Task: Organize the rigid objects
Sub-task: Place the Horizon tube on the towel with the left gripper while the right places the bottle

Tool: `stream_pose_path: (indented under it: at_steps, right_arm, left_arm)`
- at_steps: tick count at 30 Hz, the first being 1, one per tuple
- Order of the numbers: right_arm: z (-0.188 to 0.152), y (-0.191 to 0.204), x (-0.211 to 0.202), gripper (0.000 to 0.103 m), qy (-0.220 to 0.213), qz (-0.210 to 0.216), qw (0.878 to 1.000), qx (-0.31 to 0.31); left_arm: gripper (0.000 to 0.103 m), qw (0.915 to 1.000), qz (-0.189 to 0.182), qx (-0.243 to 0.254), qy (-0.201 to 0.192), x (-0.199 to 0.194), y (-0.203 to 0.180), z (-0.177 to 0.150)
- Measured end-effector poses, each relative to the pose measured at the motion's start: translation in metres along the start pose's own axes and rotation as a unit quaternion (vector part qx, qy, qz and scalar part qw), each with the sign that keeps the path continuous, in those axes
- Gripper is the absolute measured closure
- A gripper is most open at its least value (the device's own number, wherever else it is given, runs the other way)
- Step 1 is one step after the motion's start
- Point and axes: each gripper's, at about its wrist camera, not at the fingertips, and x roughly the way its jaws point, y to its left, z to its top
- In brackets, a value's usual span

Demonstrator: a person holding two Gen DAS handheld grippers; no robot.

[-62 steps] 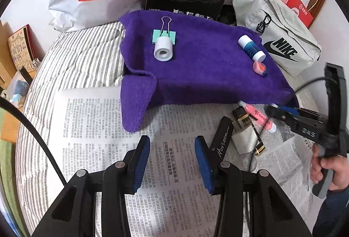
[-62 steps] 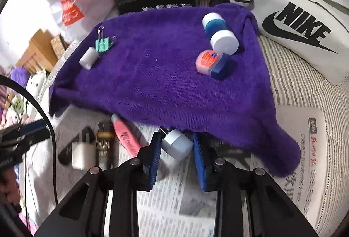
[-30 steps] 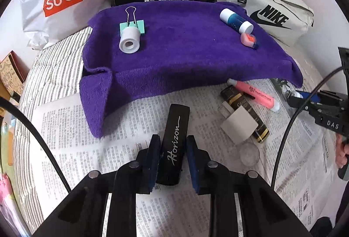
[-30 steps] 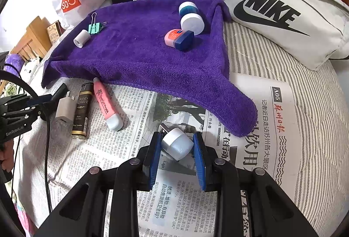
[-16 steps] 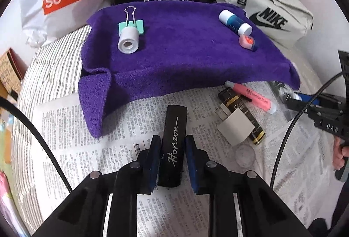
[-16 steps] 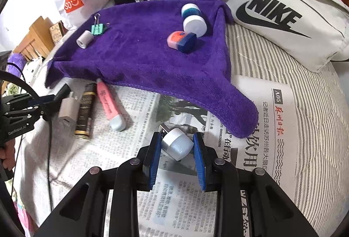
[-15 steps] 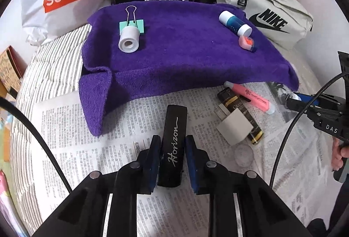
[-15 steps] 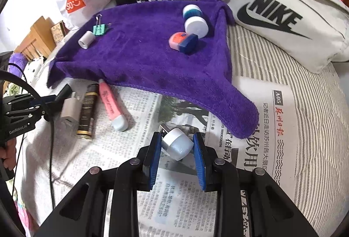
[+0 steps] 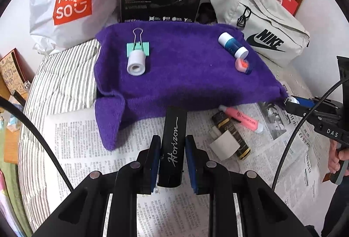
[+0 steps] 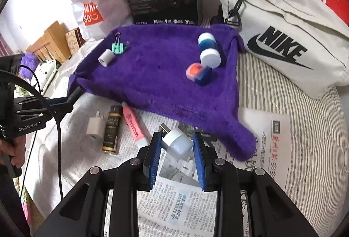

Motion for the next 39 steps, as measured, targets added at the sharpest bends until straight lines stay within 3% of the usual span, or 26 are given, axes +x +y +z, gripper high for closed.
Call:
stream_pose_path:
  at_steps: [11,39]
  right_arm:
    - [0.014,-0.007,-0.002,0.073,-0.012,0.004,1.000,0.006]
    - [0.039,-0.012,0.023,0.073,-0.003,0.002,1.000,0.012]
  left_arm:
    - [0.081,0.9999,0.004,0.006,-0.009,-0.005,0.005,0.025]
    - [0.081,0.9997,-0.013,-0.008,-0.017,0.008,0.024,0.051]
